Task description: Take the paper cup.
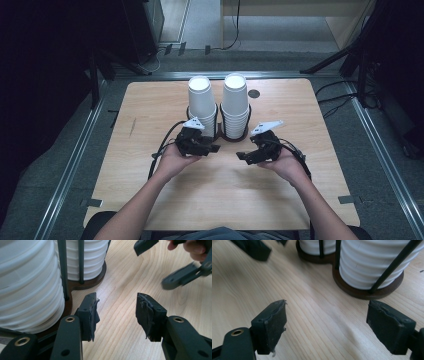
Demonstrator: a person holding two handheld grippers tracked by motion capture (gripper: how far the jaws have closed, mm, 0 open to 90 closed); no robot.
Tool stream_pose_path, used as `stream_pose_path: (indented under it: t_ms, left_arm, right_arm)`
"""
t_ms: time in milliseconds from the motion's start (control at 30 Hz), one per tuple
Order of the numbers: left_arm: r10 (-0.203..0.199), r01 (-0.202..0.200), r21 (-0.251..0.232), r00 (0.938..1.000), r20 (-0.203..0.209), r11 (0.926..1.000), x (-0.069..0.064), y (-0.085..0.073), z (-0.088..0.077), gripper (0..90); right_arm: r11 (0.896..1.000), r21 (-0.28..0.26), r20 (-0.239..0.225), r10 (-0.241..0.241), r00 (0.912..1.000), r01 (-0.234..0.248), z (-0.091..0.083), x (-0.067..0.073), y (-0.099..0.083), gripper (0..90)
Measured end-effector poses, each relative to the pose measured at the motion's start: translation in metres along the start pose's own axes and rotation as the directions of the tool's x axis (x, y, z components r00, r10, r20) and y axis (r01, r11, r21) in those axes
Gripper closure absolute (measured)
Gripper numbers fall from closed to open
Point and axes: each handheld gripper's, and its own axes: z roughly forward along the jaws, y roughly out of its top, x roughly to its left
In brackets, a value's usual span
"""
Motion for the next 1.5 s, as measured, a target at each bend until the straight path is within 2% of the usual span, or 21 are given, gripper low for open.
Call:
stream_pose_path:
  t_ms: [33, 133, 200, 267, 367, 400, 533, 567, 600, 667, 733, 933, 1100, 1200, 1233, 1300, 1500]
  left_arm:
    - [-0.001, 0.001, 0.004, 1.0000, -0.001, 1.0000, 0.001, 0.000, 0.000, 51.2]
    - [-0.009, 0.009, 0.009, 1.0000, 0.002, 0.9999, 0.001, -0.001, 0.002, 50.9]
    - [-0.004, 0.004, 0.018, 1.0000, 0.001, 0.9998, 0.000, -0.001, 0.002, 50.7]
    - [0.002, -0.002, 0.023, 1.0000, -0.001, 0.9997, -0.002, 0.000, 0.003, 50.7]
    - [0.008, -0.008, 0.034, 1.0000, 0.002, 0.9994, -0.003, 0.000, 0.003, 50.6]
    - [0.008, -0.008, 0.036, 1.0000, 0.003, 0.9993, -0.004, 0.000, 0.004, 50.6]
    - [0.004, -0.004, 0.041, 0.9999, 0.011, 0.9991, -0.005, 0.000, 0.005, 50.6]
    - [-0.001, 0.000, 0.041, 0.9999, 0.017, 0.9992, -0.006, 0.000, 0.004, 50.8]
    - [-0.025, 0.024, 0.036, 0.9991, 0.035, 0.9991, -0.007, 0.001, 0.003, 51.8]
    - [-0.032, 0.030, 0.034, 0.9983, 0.048, 0.9990, -0.008, 0.002, 0.002, 53.1]
    - [-0.024, 0.022, 0.034, 0.9984, 0.052, 0.9992, -0.011, 0.002, 0.002, 53.7]
    - [-0.002, -0.001, 0.052, 0.9985, 0.054, 0.9987, -0.012, 0.001, 0.003, 58.1]
    - [0.006, -0.009, 0.061, 0.9985, 0.055, 0.9981, -0.012, 0.000, 0.003, 62.4]
    - [-0.008, 0.004, 0.054, 0.9973, 0.072, 0.9985, -0.013, 0.000, 0.002, 66.9]
    - [-0.005, 0.001, 0.048, 0.9972, 0.075, 0.9988, -0.013, 0.001, 0.001, 69.2]
    - [0.008, -0.011, 0.036, 0.9977, 0.068, 0.9993, -0.015, 0.002, 0.000, 70.1]
    - [0.009, -0.010, 0.017, 0.9977, 0.068, 0.9998, -0.015, 0.002, -0.002, 79.2]
  right_arm:
    - [1.000, -0.016, -0.018, 0.012, 0.9998, -0.012, -0.002, -0.001, 0.001, 15.7]
    - [0.999, -0.031, -0.028, 0.008, 0.9996, -0.009, -0.006, -0.001, 0.001, 16.3]
    - [0.999, -0.039, -0.016, -0.014, 0.9998, 0.014, -0.008, -0.001, 0.000, 25.4]
    - [0.999, -0.040, -0.039, -0.013, 0.9992, 0.011, -0.011, 0.000, -0.001, 36.6]
    - [0.996, -0.039, -0.013, -0.085, 0.9963, 0.084, -0.016, 0.009, -0.001, 48.3]
    - [0.996, -0.045, -0.019, -0.081, 0.9965, 0.081, -0.016, 0.010, -0.001, 49.3]
    - [0.996, -0.057, -0.039, -0.075, 0.9964, 0.073, -0.017, 0.010, -0.004, 50.3]
    - [0.998, -0.037, -0.054, -0.061, 0.9966, 0.059, -0.017, 0.009, -0.005, 50.8]
    - [0.998, -0.011, -0.068, -0.056, 0.9961, 0.056, -0.018, 0.008, -0.004, 50.9]
    - [0.998, 0.004, -0.075, -0.067, 0.9949, 0.067, -0.019, 0.008, -0.003, 50.7]
    - [0.996, -0.006, -0.084, -0.092, 0.9921, 0.092, -0.021, 0.007, -0.002, 47.5]
    - [0.998, 0.013, -0.105, -0.067, 0.9922, 0.069, -0.024, 0.005, 0.000, 42.1]
    - [0.997, 0.011, -0.111, -0.068, 0.9915, 0.070, -0.025, 0.003, 0.000, 43.6]
    - [0.997, 0.017, -0.110, -0.066, 0.9917, 0.069, -0.025, 0.002, 0.000, 44.5]
    - [0.999, 0.002, -0.121, -0.046, 0.9916, 0.047, -0.025, 0.002, 0.002, 47.0]
    - [0.999, 0.003, -0.128, -0.043, 0.9908, 0.043, -0.025, 0.002, 0.003, 47.8]
    - [0.999, 0.019, -0.145, -0.039, 0.9887, 0.042, -0.024, 0.000, 0.009, 48.4]
